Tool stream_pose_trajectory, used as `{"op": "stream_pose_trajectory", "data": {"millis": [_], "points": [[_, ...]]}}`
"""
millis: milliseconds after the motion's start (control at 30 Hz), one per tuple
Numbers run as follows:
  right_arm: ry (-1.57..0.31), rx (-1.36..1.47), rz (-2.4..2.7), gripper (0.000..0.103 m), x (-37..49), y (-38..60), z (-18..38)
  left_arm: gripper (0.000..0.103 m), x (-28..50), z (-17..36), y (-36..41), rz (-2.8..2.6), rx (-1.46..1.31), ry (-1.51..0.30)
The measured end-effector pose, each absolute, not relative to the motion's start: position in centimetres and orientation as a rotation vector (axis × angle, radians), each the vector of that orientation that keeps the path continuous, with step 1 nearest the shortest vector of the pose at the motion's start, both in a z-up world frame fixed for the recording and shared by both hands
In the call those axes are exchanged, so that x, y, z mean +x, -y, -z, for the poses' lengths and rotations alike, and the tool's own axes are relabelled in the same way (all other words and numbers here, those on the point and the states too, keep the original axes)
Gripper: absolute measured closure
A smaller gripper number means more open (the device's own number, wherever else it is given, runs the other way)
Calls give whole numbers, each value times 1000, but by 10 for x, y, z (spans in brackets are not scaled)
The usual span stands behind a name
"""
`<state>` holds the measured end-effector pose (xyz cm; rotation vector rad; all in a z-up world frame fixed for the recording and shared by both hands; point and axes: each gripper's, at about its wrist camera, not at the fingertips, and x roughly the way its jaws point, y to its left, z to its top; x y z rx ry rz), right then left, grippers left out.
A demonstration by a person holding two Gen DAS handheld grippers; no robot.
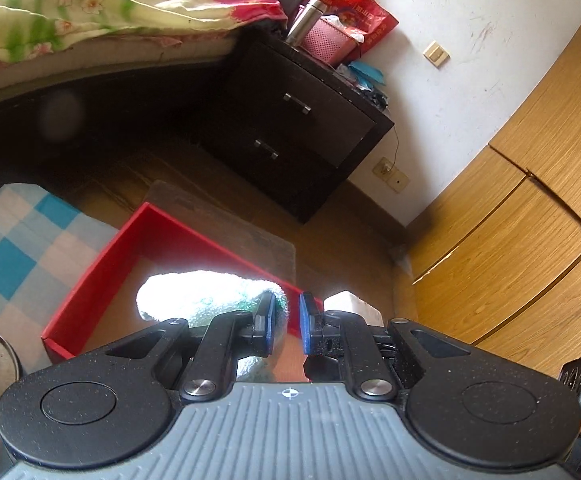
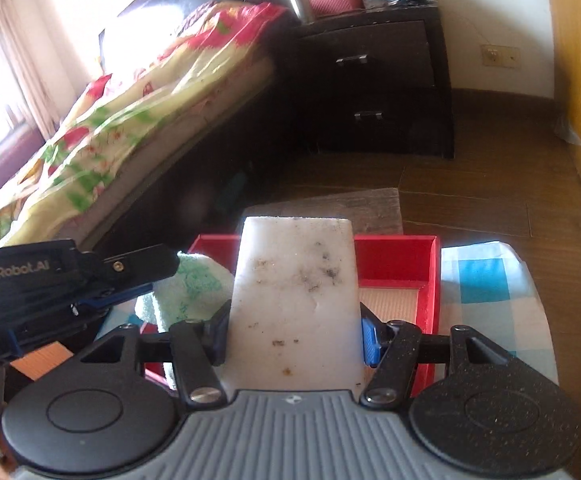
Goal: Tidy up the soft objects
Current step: 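Carry the towel in the left tool and sponge in the right tool over the red box, then open both tools to drop the towel and sponge into the red box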
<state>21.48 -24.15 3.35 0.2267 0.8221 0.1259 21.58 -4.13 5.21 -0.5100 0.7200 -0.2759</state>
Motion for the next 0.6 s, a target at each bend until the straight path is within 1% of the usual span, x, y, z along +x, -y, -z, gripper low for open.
{"op": "stream_pose_trajectory", "data": {"millis": [200, 600], "points": [[-877, 124, -131, 66, 222, 228, -26, 93, 219, -48, 42, 239, -459, -746], [-931, 81, -97, 66, 235, 233, -14, 92, 230, -37, 56, 142, -307, -788]]}}
